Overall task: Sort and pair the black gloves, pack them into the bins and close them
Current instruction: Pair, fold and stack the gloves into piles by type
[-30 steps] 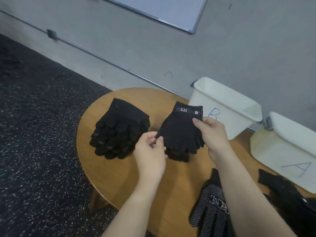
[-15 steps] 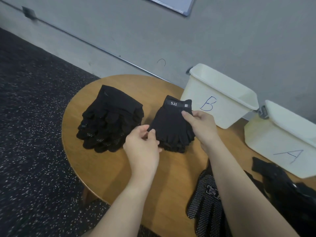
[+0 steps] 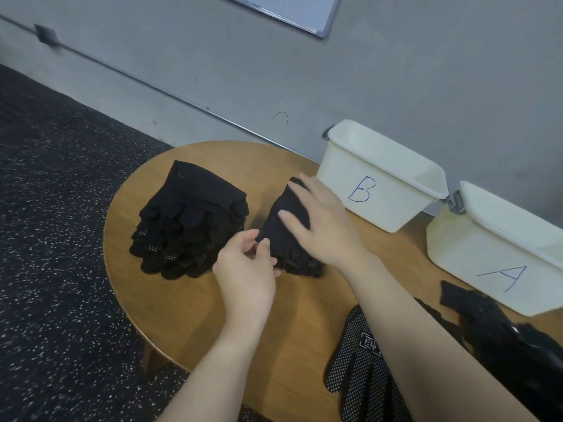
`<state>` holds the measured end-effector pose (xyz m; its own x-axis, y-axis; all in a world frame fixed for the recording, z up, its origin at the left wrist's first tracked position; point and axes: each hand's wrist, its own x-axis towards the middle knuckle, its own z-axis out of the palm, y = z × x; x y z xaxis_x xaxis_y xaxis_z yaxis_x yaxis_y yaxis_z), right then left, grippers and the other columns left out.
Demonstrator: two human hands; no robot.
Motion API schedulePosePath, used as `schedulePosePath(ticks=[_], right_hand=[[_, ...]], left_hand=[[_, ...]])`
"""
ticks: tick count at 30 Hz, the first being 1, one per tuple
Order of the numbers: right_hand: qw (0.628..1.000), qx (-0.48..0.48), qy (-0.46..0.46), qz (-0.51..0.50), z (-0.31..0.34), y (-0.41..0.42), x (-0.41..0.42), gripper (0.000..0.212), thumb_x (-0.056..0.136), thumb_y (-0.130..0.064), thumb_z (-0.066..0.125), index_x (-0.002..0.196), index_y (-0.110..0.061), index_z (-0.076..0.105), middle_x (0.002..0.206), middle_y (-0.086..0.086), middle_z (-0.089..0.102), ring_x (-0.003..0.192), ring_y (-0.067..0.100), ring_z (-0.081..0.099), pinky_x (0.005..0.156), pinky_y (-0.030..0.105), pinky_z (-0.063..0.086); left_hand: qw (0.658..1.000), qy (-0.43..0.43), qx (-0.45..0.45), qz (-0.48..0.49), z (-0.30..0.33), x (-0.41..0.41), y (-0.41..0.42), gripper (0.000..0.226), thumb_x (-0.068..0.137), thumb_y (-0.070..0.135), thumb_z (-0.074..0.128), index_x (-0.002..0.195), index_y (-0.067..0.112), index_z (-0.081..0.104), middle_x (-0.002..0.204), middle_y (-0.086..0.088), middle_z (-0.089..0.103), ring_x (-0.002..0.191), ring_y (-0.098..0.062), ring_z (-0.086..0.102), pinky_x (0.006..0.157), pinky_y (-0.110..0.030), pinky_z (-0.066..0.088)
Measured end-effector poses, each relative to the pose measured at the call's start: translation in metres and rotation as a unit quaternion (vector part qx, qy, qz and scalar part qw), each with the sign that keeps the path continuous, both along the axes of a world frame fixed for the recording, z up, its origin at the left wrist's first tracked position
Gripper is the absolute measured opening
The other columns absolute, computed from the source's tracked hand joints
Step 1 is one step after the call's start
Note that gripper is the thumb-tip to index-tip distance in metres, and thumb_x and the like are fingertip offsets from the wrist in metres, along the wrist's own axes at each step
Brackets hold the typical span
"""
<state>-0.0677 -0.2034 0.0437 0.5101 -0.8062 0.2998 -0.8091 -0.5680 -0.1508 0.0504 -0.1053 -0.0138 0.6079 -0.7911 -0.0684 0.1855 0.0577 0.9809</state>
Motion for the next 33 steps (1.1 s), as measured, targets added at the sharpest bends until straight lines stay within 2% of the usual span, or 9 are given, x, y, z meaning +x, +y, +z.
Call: schedulePosePath(ticks=[4, 9, 10, 12, 15, 18, 20, 26, 33], right_hand=[[0.994, 0.084, 0.070, -0.004, -0.027, -0.002, -0.002, 0.076, 0.100, -0.072, 0.028, 0.164, -0.037, 0.008, 0.172, -0.010, -0.006, 0.158, 0.013, -0.009, 0.129, 0.041, -0.003], [0.992, 0.100, 0.070, -0.024, -0.041, -0.003, 0.000, 0.083, 0.090, -0.080, 0.015, 0.163, -0.043, 0.003, 0.171, -0.012, -0.013, 0.157, 0.011, -0.017, 0.128, 0.039, -0.008], [0.992, 0.102, 0.071, -0.026, -0.041, -0.004, 0.000, 0.083, 0.089, -0.080, 0.014, 0.163, -0.044, 0.002, 0.171, -0.013, -0.014, 0.156, 0.011, -0.018, 0.128, 0.040, -0.008], [0.992, 0.104, 0.073, -0.027, -0.040, -0.004, 0.001, 0.084, 0.088, -0.081, 0.012, 0.163, -0.044, 0.002, 0.171, -0.014, -0.015, 0.156, 0.011, -0.019, 0.128, 0.040, -0.008], [0.991, 0.107, 0.075, -0.028, -0.040, -0.002, 0.001, 0.087, 0.086, -0.083, 0.010, 0.163, -0.044, 0.001, 0.170, -0.015, -0.016, 0.156, 0.010, -0.020, 0.128, 0.042, -0.009], [0.991, 0.109, 0.071, -0.032, -0.040, -0.002, 0.001, 0.082, 0.090, -0.080, 0.016, 0.163, -0.044, 0.001, 0.170, -0.015, -0.016, 0.156, 0.010, -0.020, 0.128, 0.041, -0.009], [0.991, 0.108, 0.071, -0.032, -0.040, -0.002, 0.001, 0.079, 0.093, -0.078, 0.019, 0.163, -0.044, 0.001, 0.170, -0.015, -0.016, 0.156, 0.010, -0.020, 0.127, 0.041, -0.010], [0.991, 0.104, 0.077, -0.029, -0.042, -0.003, 0.001, 0.082, 0.089, -0.079, 0.010, 0.162, -0.044, -0.001, 0.170, -0.015, -0.017, 0.156, 0.010, -0.020, 0.128, 0.041, -0.009], [0.985, 0.123, 0.113, -0.033, -0.038, -0.003, 0.002, 0.077, 0.095, -0.077, 0.014, 0.162, -0.045, -0.007, 0.168, -0.014, -0.022, 0.155, 0.012, -0.022, 0.126, 0.041, -0.011]], left_hand=[[1.000, -0.003, 0.007, 0.009, 0.000, 0.001, 0.001, 0.022, 0.099, 0.010, 0.067, 0.120, 0.015, 0.071, 0.099, 0.009, 0.068, 0.067, -0.006, 0.073, 0.052, -0.018, 0.057], [0.999, -0.033, 0.013, 0.022, 0.006, 0.000, 0.004, 0.020, 0.100, 0.009, 0.066, 0.115, 0.020, 0.070, 0.102, 0.008, 0.068, 0.073, -0.008, 0.072, 0.056, -0.020, 0.059], [0.997, -0.068, 0.009, 0.028, 0.007, 0.000, 0.007, 0.020, 0.100, 0.009, 0.065, 0.115, 0.021, 0.071, 0.104, 0.007, 0.069, 0.078, -0.009, 0.072, 0.063, -0.024, 0.061], [0.973, -0.226, -0.013, 0.041, 0.009, 0.002, 0.015, 0.022, 0.100, 0.009, 0.062, 0.118, 0.018, 0.071, 0.110, 0.007, 0.069, 0.094, -0.008, 0.067, 0.081, -0.024, 0.058], [0.898, -0.439, -0.002, -0.011, 0.002, 0.003, 0.020, 0.038, 0.099, 0.006, 0.060, 0.136, 0.014, 0.064, 0.137, -0.001, 0.064, 0.124, -0.018, 0.058, 0.102, -0.029, 0.049], [0.859, -0.493, 0.086, -0.110, -0.006, 0.007, 0.020, 0.058, 0.108, 0.014, 0.044, 0.163, 0.016, 0.026, 0.168, -0.003, 0.029, 0.155, -0.018, 0.025, 0.127, -0.032, 0.020], [0.840, -0.514, 0.107, -0.137, -0.009, 0.010, 0.021, 0.062, 0.110, 0.016, 0.037, 0.166, 0.018, 0.009, 0.173, -0.002, 0.015, 0.159, -0.015, 0.012, 0.129, -0.031, 0.011], [0.795, -0.568, 0.116, -0.180, -0.005, 0.008, 0.029, 0.074, 0.107, 0.012, 0.031, 0.163, 0.018, -0.017, 0.172, -0.002, -0.019, 0.159, -0.019, -0.013, 0.130, -0.038, -0.004], [0.770, -0.588, 0.136, -0.208, -0.006, 0.009, 0.037, 0.076, 0.107, 0.012, 0.031, 0.159, 0.014, -0.025, 0.170, -0.002, -0.024, 0.159, -0.018, -0.013, 0.130, -0.040, -0.004]])
